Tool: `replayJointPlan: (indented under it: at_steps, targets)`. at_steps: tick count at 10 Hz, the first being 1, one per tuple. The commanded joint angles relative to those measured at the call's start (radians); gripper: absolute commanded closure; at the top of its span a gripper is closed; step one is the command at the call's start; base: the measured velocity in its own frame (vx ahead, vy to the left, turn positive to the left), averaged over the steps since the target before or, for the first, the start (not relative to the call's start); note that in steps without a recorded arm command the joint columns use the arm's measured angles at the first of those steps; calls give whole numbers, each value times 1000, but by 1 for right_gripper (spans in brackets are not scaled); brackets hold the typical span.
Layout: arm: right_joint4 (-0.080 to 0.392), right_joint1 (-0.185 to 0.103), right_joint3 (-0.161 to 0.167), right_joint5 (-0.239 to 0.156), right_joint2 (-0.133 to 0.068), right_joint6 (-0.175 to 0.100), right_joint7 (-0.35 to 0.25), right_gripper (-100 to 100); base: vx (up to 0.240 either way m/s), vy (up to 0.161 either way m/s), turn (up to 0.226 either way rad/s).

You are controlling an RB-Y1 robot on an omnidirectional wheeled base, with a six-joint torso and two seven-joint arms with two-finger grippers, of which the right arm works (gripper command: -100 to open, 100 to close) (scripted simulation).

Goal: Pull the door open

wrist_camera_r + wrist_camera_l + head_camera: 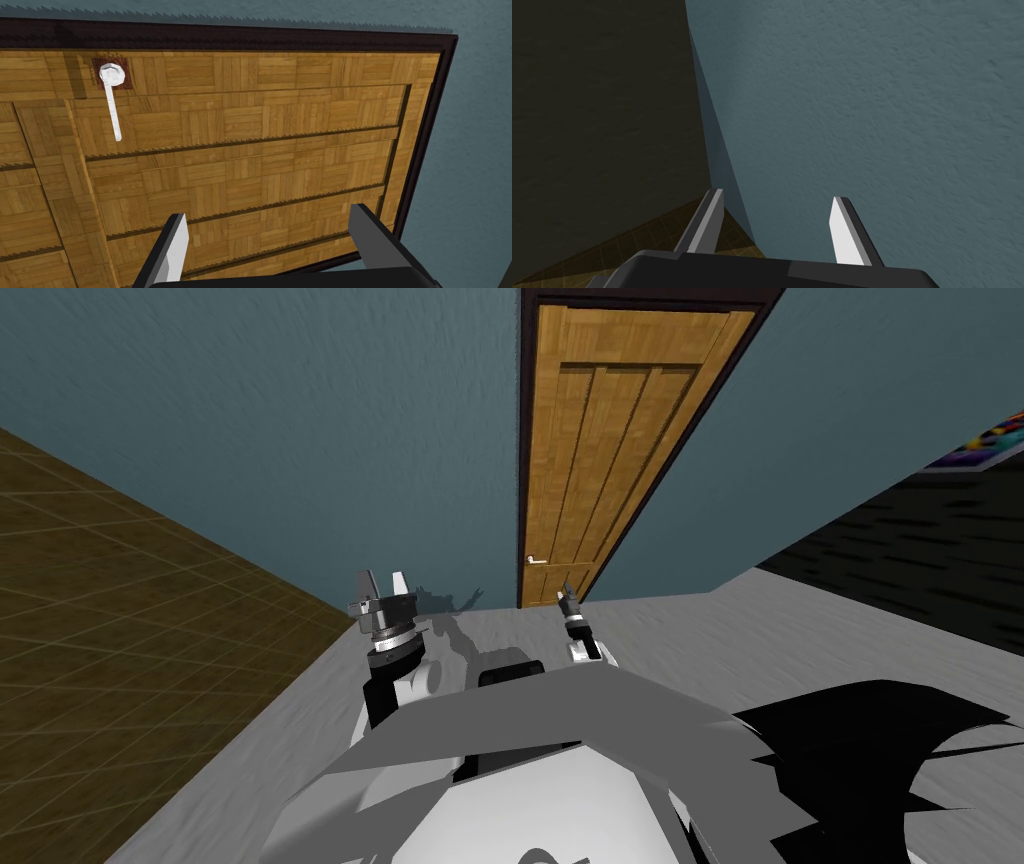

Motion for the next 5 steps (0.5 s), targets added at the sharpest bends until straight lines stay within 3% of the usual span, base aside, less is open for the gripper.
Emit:
replayJointPlan:
  at_steps: [1,5]
  targets:
    - [39,-13,-8,-3,-3,-11,1,-100,97,-6,44]
    - [134,-42,-29,-9,-8,-39,1,-100,102,-4,52]
